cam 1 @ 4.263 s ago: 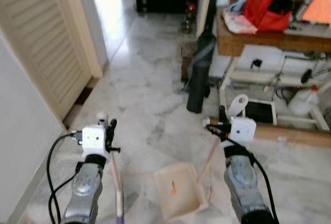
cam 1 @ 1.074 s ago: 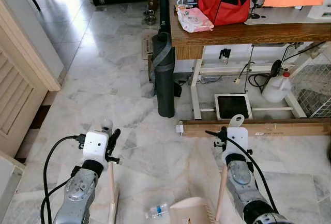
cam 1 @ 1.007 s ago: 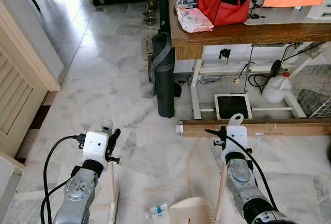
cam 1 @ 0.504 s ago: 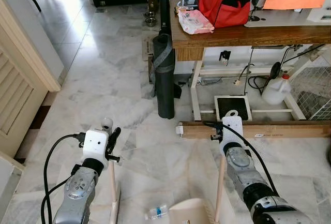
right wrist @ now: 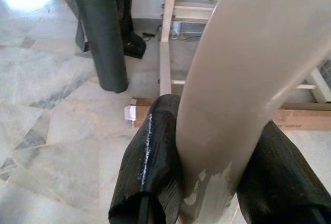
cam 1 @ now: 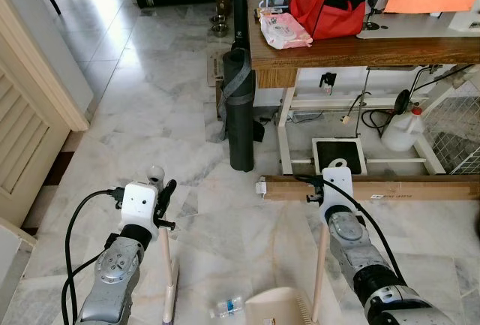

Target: Sweep floor

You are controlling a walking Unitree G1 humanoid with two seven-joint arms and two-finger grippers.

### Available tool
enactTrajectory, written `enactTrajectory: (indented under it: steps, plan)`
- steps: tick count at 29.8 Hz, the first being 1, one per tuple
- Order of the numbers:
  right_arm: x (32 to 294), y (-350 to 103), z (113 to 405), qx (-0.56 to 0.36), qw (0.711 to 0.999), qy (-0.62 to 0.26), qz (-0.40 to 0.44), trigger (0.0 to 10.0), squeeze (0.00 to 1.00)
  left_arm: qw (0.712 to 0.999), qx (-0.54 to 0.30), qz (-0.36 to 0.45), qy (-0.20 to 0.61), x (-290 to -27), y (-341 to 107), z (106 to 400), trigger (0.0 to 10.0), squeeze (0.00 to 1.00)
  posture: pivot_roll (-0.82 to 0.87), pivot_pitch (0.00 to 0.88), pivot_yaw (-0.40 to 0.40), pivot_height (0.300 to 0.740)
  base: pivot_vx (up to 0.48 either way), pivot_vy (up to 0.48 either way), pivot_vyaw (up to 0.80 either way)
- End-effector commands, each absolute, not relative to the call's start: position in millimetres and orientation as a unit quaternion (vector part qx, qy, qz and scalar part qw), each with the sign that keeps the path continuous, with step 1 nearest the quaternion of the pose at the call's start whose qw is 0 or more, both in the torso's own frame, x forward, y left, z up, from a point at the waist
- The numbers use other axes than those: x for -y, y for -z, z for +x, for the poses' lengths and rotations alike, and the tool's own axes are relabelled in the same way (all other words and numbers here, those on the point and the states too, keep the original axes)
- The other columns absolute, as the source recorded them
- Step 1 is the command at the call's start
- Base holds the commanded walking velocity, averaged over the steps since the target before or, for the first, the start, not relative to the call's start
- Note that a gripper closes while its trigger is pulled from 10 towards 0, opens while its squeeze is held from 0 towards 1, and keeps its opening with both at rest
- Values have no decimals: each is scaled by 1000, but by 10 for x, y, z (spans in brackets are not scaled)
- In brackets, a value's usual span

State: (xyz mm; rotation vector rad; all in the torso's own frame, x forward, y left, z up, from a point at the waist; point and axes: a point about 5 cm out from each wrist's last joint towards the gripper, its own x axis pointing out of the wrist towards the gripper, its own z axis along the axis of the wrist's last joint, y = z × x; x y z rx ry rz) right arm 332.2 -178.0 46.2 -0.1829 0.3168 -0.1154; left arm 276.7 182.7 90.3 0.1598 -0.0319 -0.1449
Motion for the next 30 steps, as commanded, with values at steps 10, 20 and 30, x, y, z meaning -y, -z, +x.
enactTrajectory:
  steps: [10,20,30]
  plan:
    - [1963,-506,3266,-113,983,111,-97,10000,0,994,23,83,69,-1853,-923,2802,10000,0,140,126,39,740,0,0,0]
    - [1920,-658,3294,-39,991,111,-66,10000,0,994,26,82,73,-1843,-930,2815,10000,0,139,124,42,740,0,0,0]
    - [1896,-580,3218,-31,992,102,-63,10000,0,994,28,82,73,-1843,-937,2814,10000,0,142,126,45,740,0,0,0]
